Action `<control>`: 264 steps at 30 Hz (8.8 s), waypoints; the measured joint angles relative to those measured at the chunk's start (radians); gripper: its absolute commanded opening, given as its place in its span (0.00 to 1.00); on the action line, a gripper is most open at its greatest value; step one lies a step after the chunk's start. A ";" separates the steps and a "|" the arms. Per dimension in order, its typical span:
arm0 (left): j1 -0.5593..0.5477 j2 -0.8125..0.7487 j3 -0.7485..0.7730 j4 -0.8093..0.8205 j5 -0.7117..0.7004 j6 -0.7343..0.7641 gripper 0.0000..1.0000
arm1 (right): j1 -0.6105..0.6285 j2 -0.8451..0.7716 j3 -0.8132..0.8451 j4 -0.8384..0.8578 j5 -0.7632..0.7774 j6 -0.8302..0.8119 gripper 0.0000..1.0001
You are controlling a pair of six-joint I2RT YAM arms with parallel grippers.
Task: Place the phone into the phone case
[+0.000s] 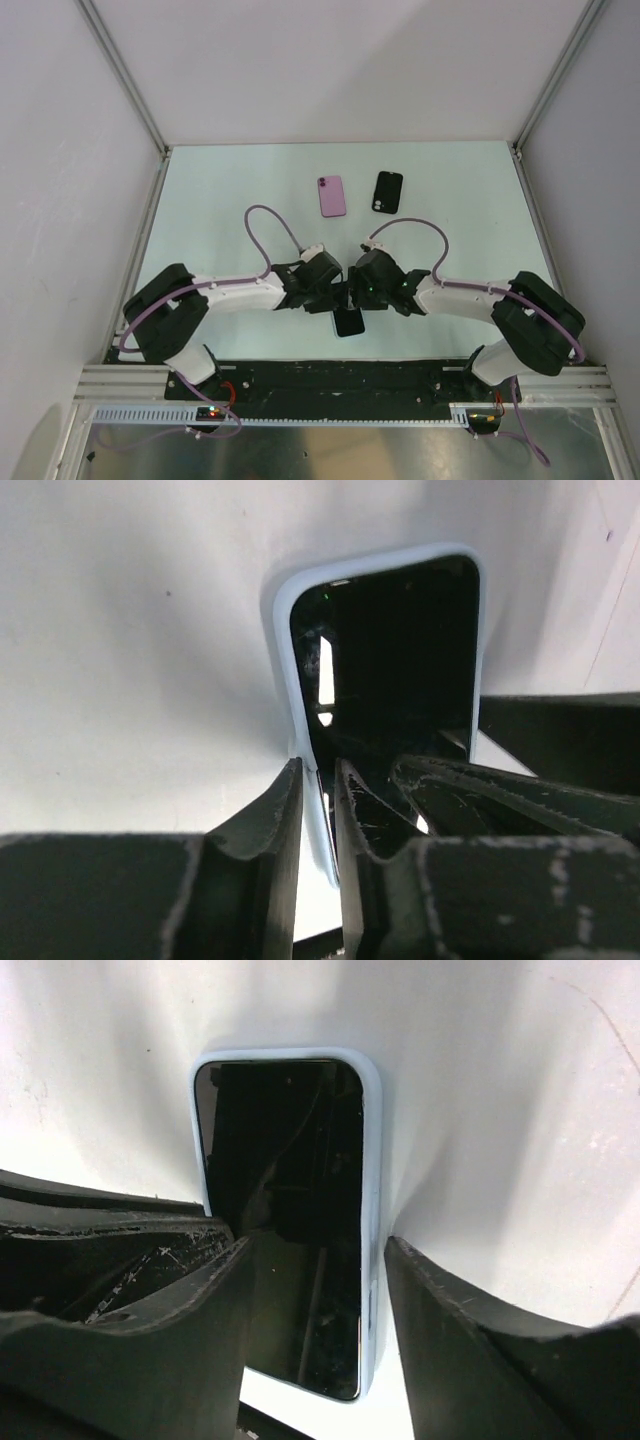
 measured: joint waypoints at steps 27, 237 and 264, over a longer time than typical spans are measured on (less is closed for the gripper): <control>-0.087 0.130 0.236 -0.244 -0.172 -0.117 1.00 | -0.306 -0.599 -0.050 -0.313 0.209 0.006 0.88; 0.396 0.869 1.332 -0.348 -0.071 0.283 0.90 | -0.368 -0.325 -0.077 -0.151 -0.177 -0.103 0.39; 0.495 0.819 1.238 -0.349 0.088 0.280 0.82 | -0.583 0.431 0.448 0.174 -0.376 0.013 0.33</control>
